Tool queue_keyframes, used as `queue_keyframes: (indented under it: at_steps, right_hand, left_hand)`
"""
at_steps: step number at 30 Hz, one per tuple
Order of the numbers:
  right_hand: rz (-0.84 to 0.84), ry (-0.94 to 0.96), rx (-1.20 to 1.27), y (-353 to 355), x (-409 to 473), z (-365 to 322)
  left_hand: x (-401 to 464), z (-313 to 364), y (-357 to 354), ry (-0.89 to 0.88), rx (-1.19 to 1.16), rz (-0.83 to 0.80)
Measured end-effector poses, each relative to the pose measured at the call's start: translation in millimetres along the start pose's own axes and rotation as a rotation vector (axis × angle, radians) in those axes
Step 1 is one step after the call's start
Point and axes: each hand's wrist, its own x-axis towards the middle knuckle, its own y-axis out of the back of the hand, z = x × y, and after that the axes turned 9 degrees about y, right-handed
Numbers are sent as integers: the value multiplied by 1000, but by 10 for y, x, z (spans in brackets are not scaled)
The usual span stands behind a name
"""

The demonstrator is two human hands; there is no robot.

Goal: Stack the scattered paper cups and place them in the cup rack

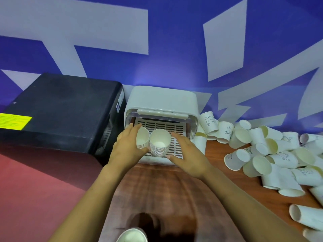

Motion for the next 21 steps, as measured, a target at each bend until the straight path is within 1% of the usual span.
queue_keyframes:
  at_steps: [3,8,12,16,21]
  right_hand:
    - [33,-38,28,69,-264,44]
    - [58,-89,37,230,-692,128]
    - [61,-129,20,294,-961,169]
    - [47,-159,26,284,-1224,243]
    - [77,-251,38,410,-1556,431]
  left_hand:
    - [-265,73,-8,-63,-80,51]
    - [-561,272,-21,-143,-85,64]
    - [-778,518,-162,-176,-84,-47]
    - [-913,625,-430,-185,-99,-159]
    - [-1057,816,-753,-292,-70,-278]
